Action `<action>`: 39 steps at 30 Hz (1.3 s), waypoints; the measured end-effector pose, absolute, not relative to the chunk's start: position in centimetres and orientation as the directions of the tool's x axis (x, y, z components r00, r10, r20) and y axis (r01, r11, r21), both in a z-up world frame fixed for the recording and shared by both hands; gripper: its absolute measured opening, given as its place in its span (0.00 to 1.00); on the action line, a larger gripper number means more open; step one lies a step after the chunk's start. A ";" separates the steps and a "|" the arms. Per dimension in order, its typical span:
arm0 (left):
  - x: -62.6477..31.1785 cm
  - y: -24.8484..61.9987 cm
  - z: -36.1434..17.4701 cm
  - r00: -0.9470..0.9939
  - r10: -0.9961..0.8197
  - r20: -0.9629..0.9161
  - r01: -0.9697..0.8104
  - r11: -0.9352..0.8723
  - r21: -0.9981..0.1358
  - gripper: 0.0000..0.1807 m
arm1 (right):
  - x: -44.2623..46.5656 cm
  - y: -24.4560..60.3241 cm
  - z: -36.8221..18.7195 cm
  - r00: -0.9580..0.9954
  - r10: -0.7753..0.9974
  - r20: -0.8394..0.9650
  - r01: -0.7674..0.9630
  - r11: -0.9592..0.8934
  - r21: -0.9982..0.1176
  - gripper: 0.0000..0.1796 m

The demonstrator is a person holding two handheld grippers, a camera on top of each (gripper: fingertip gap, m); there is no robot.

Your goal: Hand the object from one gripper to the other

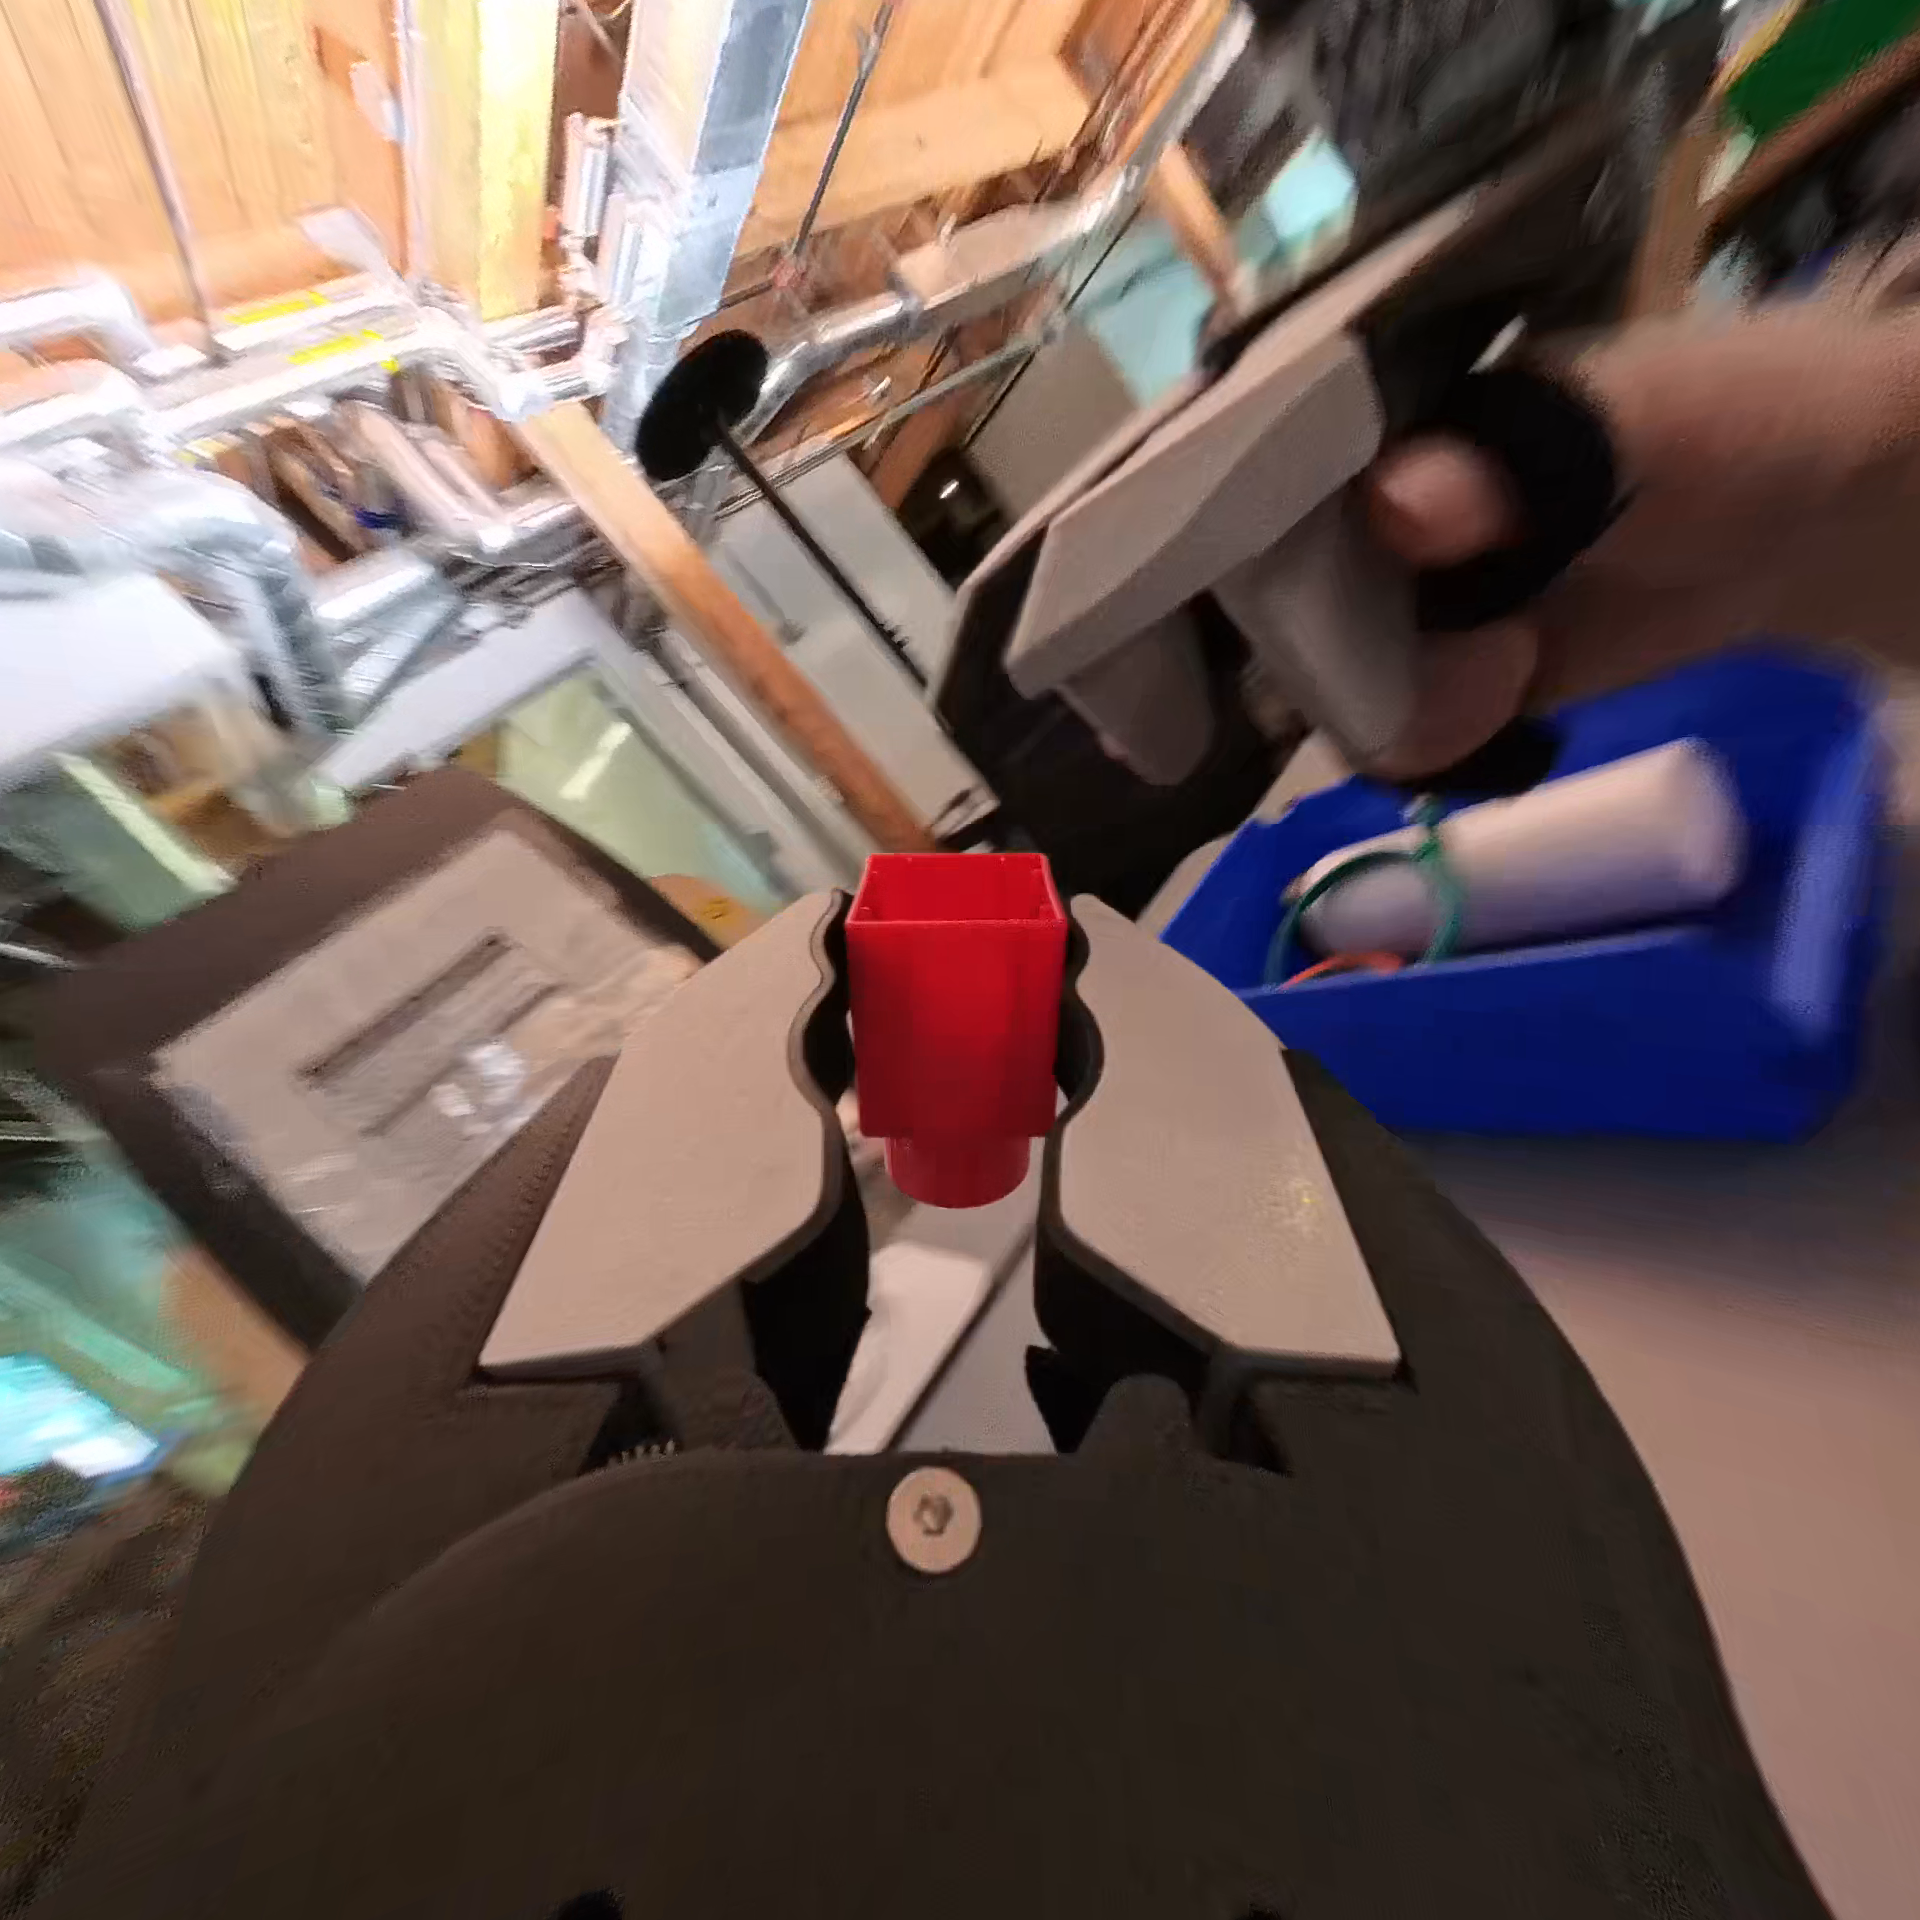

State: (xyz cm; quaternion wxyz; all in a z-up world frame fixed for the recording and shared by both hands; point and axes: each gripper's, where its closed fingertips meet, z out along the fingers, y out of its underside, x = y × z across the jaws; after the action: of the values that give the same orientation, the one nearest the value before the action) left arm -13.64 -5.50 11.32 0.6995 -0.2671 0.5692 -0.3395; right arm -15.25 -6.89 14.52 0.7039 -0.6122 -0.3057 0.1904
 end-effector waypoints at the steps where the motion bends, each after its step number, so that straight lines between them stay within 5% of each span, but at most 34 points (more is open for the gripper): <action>1: -13.9 -6.2 11.7 0.072 -0.825 -0.560 0.217 0.561 -0.799 0.20 | -14.5 -7.0 15.3 0.740 0.657 0.143 0.007 0.205 -0.979 0.12; 5: -14.9 -8.6 12.6 -0.137 -0.903 -0.407 0.335 0.345 -0.877 0.20 | -12.7 -5.6 14.8 0.589 0.779 -0.216 -0.352 0.007 -0.936 0.31; 9: -15.1 -9.0 12.6 -0.241 -0.911 -0.335 0.341 0.243 -0.908 0.20 | -15.2 -5.9 13.4 0.209 0.871 -0.445 -0.468 -0.310 -0.827 0.41; 16: -15.7 -8.4 13.7 -0.396 -0.910 -0.124 0.323 -0.012 -0.946 0.19 | -18.2 -6.9 12.7 0.189 0.933 -0.306 -0.376 -0.219 -0.900 0.33; 24: -15.8 -8.3 14.1 -0.431 -0.901 -0.045 0.307 -0.100 -0.946 0.19 | -18.2 -7.0 13.2 0.149 0.939 -0.309 -0.432 -0.219 -0.875 0.28; 31: -14.9 -6.9 13.8 -0.376 -0.923 0.086 0.257 -0.193 -0.947 0.19 | -18.0 -5.9 12.4 0.459 0.883 -0.098 -0.238 0.016 -0.971 0.33; 33: -15.0 -7.2 13.8 -0.404 -0.909 0.100 0.244 -0.213 -0.946 0.20 | -17.8 -5.1 11.7 0.572 0.820 0.006 -0.105 0.081 -0.991 0.22; 39: -14.7 -7.1 13.5 -0.377 -0.921 0.096 0.227 -0.193 -0.955 0.20 | -17.7 -5.0 11.3 0.560 0.824 -0.081 -0.103 -0.027 -0.994 0.22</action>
State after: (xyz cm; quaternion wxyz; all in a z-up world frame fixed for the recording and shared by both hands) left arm -14.71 -7.06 13.52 0.4220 -0.3655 0.4749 -0.6802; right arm -17.69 -5.00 11.29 0.6330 -0.6160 -0.2927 0.3664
